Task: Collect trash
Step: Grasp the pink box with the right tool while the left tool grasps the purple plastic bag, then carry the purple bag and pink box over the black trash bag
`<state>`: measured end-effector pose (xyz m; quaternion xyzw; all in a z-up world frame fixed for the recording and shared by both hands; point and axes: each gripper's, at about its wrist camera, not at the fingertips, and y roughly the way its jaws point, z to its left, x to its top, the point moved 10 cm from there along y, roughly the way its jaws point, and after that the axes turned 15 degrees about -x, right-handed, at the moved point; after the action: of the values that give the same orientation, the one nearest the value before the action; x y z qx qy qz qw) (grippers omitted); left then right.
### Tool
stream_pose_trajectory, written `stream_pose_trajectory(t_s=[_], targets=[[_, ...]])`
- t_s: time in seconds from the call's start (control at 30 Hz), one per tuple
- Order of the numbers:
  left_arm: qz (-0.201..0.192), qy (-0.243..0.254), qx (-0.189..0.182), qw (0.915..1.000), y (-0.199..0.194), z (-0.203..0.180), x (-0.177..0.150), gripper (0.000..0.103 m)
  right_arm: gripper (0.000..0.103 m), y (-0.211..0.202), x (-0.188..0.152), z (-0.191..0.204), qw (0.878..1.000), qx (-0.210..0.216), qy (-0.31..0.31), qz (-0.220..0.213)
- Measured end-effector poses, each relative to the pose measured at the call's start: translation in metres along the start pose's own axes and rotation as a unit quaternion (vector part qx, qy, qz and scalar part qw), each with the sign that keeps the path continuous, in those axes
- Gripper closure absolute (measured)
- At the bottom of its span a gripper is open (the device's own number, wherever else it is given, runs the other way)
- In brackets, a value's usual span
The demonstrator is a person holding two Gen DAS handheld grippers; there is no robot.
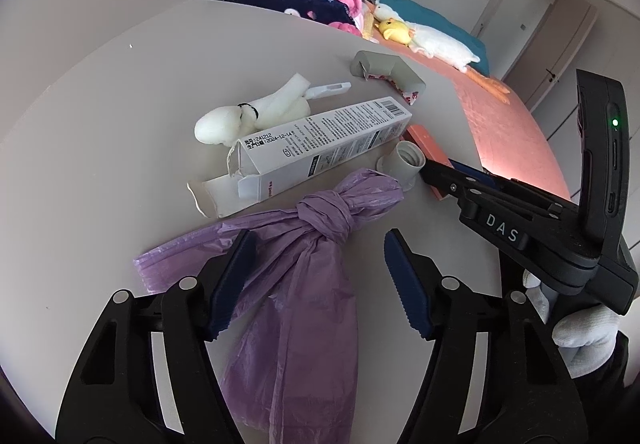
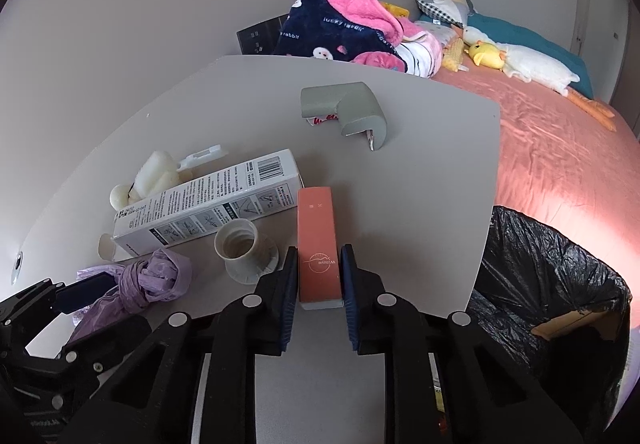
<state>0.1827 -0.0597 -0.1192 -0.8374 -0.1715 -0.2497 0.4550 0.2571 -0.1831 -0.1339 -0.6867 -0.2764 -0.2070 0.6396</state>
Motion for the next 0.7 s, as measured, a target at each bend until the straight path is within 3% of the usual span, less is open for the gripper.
stream_pose_trajectory(t_s=[0.13, 0.43, 0.7], targets=[[-0.004, -0.013, -0.003, 0.9999, -0.002, 0.004, 0.001, 0.062, 0.081, -0.004, -0.004, -0.004, 1.0, 0.019, 0.022, 0.009], [-0.017, 0.0, 0.019, 0.9997, -0.003, 0.007, -0.001, 0.087, 0.081, -0.014, -0.012, -0.011, 0.998, 0.037, 0.052, 0.011], [-0.037, 0.005, 0.003, 0.9993, -0.013, -0.003, 0.003, 0.094, 0.081, -0.034, -0.013, -0.019, 0.997, 0.04, 0.061, -0.005]])
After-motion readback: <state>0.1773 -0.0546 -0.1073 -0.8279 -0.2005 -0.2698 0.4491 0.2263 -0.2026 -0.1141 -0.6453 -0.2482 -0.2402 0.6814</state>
